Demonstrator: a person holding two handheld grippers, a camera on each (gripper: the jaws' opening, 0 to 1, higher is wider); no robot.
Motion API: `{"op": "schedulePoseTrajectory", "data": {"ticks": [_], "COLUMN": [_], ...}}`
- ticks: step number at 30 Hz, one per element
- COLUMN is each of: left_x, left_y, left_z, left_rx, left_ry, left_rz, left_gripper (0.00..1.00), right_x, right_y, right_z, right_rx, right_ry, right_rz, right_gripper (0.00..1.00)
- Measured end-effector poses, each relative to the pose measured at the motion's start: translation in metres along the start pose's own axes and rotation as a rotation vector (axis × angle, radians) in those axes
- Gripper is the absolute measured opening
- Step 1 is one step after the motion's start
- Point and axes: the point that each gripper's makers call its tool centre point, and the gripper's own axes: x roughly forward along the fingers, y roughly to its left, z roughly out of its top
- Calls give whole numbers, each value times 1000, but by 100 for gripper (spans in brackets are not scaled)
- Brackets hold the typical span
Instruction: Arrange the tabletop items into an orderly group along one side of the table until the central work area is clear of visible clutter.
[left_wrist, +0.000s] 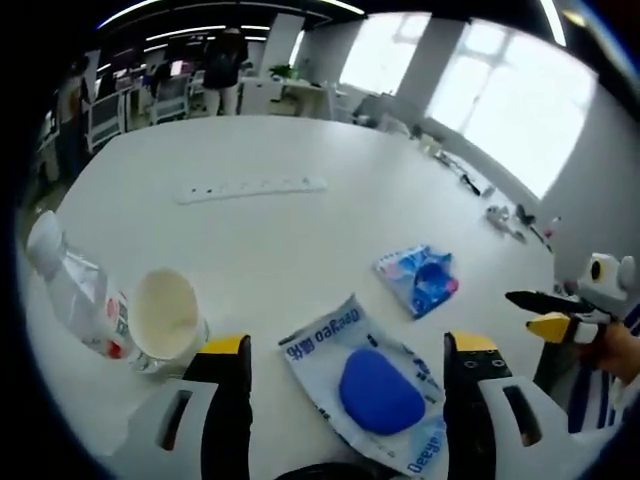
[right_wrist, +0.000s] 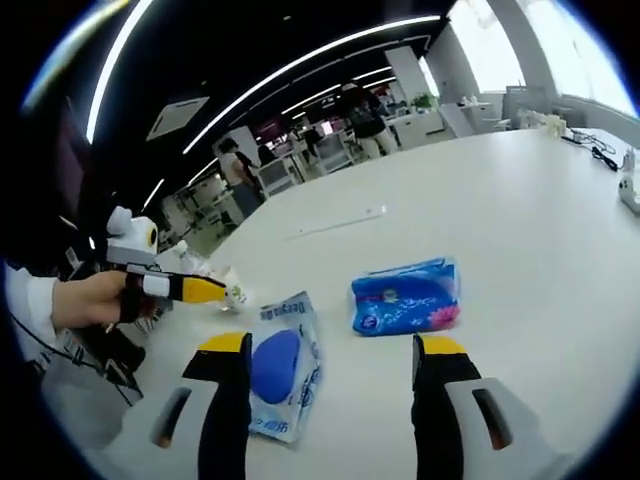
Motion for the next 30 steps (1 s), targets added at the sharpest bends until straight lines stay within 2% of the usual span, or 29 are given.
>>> {"op": "schedulePoseTrajectory", "data": {"ticks": [9,16,18,24,30], "left_x": [14,25,28,36,42], "left_y": [0,3,6,7,2], "left_z": [-5,-7,-11,-10,-14], "left_rx": [51,83,84,129,143], "left_ry": [40,69,105,132,151], "left_rz": [-21,-35,-35,-48,-75], "left_gripper": [75,75,75,76,75], "right_x": [-9,-14,-16,-18,-17], "right_y": [9,17,19,23,28], "right_z": [-18,-34,-38,-48,-63], "right_rx": [95,136,146,202,211], "right_ry": [3,22,29,29,61], "right_rz": [-6,-2,-5,-8,-22], "right_gripper": [61,61,61,61,60]}}
